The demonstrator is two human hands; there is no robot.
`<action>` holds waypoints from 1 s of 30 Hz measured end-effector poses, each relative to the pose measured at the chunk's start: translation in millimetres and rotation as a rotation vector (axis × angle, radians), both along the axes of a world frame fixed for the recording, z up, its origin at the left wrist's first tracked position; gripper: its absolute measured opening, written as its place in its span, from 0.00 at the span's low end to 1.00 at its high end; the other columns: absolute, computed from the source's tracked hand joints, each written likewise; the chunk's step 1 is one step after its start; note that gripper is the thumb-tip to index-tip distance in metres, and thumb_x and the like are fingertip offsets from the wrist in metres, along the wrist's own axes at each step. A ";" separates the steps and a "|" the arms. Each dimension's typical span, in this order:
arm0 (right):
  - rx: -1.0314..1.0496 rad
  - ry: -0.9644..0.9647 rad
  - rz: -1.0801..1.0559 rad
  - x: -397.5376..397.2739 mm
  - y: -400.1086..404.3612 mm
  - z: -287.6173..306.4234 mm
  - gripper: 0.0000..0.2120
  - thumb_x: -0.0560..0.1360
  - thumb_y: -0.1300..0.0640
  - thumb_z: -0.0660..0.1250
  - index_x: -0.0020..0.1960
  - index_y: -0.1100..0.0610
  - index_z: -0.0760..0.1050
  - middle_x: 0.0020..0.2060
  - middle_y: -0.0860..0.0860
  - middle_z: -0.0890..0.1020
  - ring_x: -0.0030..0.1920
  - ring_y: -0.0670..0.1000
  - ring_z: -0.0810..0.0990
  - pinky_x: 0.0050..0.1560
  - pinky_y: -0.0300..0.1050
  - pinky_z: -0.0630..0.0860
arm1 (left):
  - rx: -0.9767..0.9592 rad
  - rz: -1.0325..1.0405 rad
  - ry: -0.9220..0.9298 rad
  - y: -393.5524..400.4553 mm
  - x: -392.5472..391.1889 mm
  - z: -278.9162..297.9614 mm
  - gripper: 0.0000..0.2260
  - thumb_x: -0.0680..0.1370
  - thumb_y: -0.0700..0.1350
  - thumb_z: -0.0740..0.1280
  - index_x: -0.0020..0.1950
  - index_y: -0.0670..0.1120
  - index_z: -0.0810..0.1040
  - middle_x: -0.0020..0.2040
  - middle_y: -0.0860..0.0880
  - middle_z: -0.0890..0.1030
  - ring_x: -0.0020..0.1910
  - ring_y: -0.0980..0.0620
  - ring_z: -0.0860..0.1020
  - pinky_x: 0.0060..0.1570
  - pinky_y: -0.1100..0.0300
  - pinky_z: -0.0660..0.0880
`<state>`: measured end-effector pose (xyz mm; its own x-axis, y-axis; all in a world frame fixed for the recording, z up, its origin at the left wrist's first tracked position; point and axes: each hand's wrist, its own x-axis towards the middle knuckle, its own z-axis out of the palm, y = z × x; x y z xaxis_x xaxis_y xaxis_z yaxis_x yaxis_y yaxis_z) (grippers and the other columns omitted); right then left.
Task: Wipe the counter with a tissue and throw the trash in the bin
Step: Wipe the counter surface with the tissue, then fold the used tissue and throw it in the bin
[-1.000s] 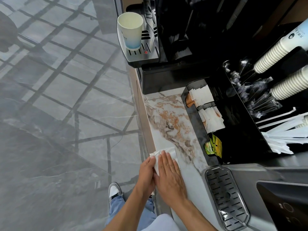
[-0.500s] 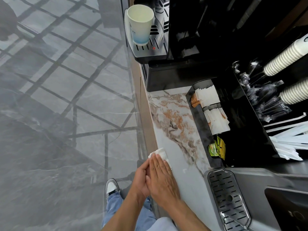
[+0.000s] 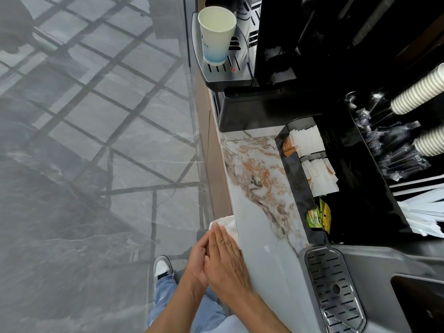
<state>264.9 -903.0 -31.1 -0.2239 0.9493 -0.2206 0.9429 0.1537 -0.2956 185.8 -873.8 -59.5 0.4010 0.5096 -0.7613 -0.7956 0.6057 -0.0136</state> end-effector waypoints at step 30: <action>-0.078 1.168 -1.172 81.7 -67.6 183.0 0.10 0.77 0.52 0.70 0.49 0.60 0.80 0.39 0.56 0.84 0.37 0.48 0.82 0.42 0.47 0.80 | 0.581 -0.785 0.294 -5.1 48.4 173.8 0.15 0.74 0.31 0.69 0.61 0.32 0.77 0.54 0.26 0.81 0.48 0.32 0.82 0.46 0.41 0.81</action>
<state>346.6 -970.6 151.9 0.4906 0.7064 -0.5102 -0.1941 -0.4822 -0.8543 234.2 -878.9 114.3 0.6180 0.5052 -0.6024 -0.0955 0.8088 0.5803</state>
